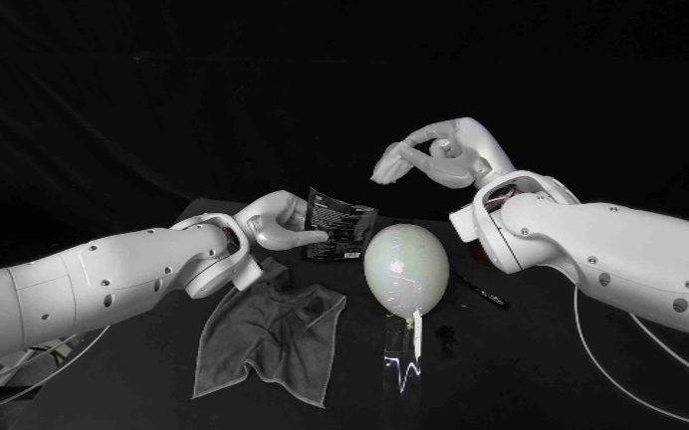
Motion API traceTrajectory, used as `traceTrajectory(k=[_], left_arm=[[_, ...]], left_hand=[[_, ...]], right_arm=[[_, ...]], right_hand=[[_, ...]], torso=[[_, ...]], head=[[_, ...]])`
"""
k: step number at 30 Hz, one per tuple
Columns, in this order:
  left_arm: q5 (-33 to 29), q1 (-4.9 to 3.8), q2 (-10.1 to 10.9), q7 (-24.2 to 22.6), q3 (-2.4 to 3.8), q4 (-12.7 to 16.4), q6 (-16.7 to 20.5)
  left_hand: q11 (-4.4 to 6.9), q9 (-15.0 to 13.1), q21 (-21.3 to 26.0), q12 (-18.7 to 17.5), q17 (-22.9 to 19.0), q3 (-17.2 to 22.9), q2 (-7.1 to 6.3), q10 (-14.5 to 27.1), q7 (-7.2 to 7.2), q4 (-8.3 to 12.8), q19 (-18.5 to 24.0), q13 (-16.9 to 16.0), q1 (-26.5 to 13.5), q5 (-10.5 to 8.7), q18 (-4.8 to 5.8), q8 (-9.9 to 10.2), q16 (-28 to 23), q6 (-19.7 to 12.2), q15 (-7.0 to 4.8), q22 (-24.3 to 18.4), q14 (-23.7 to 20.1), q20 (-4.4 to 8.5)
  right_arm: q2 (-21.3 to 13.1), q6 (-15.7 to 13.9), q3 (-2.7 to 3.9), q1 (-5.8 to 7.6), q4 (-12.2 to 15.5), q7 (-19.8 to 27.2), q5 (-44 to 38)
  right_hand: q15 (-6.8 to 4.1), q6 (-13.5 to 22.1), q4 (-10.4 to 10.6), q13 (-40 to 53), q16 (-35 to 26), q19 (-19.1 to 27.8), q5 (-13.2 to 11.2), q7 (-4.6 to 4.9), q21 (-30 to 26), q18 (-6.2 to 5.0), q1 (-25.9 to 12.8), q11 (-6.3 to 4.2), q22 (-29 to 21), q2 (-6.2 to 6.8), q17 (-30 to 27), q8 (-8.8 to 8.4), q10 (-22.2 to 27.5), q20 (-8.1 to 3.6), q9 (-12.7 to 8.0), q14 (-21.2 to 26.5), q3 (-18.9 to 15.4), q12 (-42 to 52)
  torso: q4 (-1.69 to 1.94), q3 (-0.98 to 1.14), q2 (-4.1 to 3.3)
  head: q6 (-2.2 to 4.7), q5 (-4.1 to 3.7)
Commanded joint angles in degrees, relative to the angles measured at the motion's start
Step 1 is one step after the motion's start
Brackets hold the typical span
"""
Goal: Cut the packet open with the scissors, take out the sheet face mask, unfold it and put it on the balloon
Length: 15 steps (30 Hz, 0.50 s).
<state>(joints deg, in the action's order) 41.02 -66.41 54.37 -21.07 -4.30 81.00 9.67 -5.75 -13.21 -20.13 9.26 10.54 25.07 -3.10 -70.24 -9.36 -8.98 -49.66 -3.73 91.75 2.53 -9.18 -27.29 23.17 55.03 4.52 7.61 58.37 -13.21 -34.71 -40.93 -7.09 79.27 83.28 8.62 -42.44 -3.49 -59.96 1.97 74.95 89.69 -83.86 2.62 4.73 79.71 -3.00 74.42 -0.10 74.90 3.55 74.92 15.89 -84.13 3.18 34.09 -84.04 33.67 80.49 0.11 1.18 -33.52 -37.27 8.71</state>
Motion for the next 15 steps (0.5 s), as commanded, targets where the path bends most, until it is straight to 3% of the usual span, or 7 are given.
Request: traceTrajectory(k=[1,9,15], left_arm=[[0.62,-0.04,0.55,0.32,0.05,0.31,-1.91],[-0.09,-0.1,3.77,1.29,0.14,1.78,-6.04],[-3.13,-1.23,8.05,6.04,0.18,3.73,-17.15]], left_hand=[[-0.18,-2.25,-0.39,-0.24,-0.06,0.28,0.55,-0.38,0.13,0.17,-0.09,-0.01,0.23,0.21,-1.12,-0.31,-0.28,0.32,0.05,0.09,0.37,0.15],[-0.21,-2.29,-0.55,-0.46,-0.11,0.52,0.49,-0.45,0.08,0.39,0.0,0.0,0.12,0.22,-1.08,-0.32,-0.5,0.29,0.07,0.18,0.45,0.19],[-0.26,-2.32,-0.67,-0.64,-0.15,0.65,0.44,-0.5,0.03,0.5,0.09,0.0,-0.06,0.22,-1.04,-0.32,-0.68,0.24,0.1,0.25,0.49,0.2]], right_arm=[[-0.14,-0.34,0.13,0.28,-0.52,3.44,7.12],[-0.91,0.65,0.22,0.76,-1.32,3.68,10.01],[-2.36,1.48,0.22,1.12,-1.35,3.22,10.68]], right_hand=[[-0.23,-0.53,-0.35,9.8,0.16,-0.94,0.16,-0.86,0.13,0.74,0.3,-0.32,12.13,-0.02,14.72,2.6,-2.43,-0.39,3.53,-5.87,0.06,0.25],[-0.23,-0.49,-0.36,9.8,0.14,-0.9,0.17,-0.86,0.07,0.73,0.31,-0.32,12.11,-0.12,14.66,2.65,-2.43,-0.41,3.58,-5.86,0.13,0.25],[-0.23,-0.48,-0.36,9.83,0.14,-0.92,0.16,-0.85,0.1,0.74,0.31,-0.32,12.12,-0.14,14.66,2.66,-2.45,-0.41,3.59,-5.86,0.14,0.3]], torso=[[-0.04,0.05,-0.1],[0.06,0.04,-0.02],[-0.02,-0.05,0.0]], head=[[-0.06,0.06],[-0.49,0.21],[-1.47,1.46]])
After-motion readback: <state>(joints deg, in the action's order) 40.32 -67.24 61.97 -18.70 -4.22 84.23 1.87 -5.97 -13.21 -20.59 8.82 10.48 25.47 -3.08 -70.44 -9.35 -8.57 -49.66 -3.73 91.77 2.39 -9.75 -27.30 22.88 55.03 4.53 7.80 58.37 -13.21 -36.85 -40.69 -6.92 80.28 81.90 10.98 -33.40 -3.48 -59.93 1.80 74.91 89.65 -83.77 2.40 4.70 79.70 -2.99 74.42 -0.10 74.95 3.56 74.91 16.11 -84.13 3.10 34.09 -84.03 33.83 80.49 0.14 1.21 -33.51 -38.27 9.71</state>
